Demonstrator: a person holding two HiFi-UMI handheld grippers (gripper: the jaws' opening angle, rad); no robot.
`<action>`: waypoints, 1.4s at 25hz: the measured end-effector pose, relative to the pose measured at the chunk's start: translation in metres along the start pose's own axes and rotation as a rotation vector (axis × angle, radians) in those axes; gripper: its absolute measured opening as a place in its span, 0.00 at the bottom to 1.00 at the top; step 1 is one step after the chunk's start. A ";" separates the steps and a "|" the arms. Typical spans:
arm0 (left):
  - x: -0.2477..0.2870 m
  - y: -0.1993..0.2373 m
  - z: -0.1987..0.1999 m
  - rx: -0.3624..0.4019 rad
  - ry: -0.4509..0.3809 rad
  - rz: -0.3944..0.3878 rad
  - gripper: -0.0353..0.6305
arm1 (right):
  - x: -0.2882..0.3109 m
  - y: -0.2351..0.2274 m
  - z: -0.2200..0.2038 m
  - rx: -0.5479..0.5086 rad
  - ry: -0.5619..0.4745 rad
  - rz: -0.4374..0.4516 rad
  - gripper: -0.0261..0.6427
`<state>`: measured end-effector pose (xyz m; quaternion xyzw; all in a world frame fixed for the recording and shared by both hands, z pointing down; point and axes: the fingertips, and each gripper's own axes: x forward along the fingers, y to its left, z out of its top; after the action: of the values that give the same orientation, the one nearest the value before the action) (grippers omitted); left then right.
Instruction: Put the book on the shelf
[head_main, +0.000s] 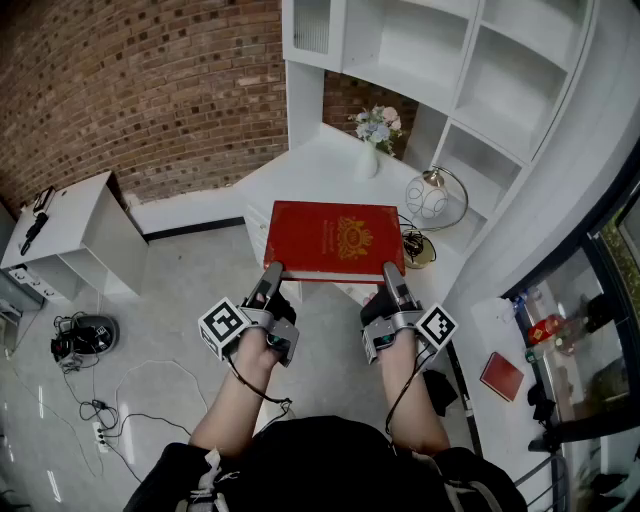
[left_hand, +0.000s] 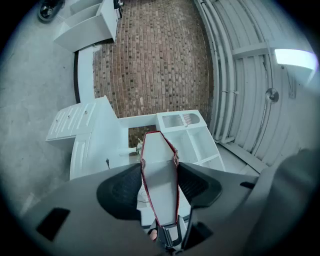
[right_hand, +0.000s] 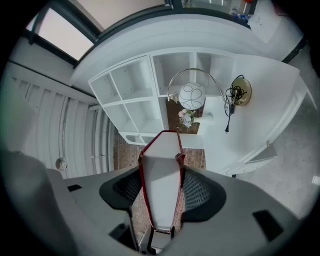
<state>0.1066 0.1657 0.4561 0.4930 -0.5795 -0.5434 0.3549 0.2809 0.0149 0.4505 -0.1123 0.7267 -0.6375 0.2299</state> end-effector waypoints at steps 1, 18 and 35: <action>0.001 -0.001 0.000 -0.004 0.001 -0.005 0.41 | 0.000 0.000 0.000 0.000 -0.001 -0.001 0.42; -0.006 0.010 0.041 -0.032 0.058 -0.005 0.41 | 0.017 0.003 -0.038 -0.040 -0.049 -0.021 0.42; 0.000 0.027 0.105 -0.067 0.163 -0.071 0.41 | 0.053 0.000 -0.089 -0.096 -0.139 -0.026 0.43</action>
<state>0.0019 0.1936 0.4663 0.5438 -0.5122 -0.5328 0.3976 0.1922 0.0682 0.4480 -0.1766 0.7374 -0.5954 0.2658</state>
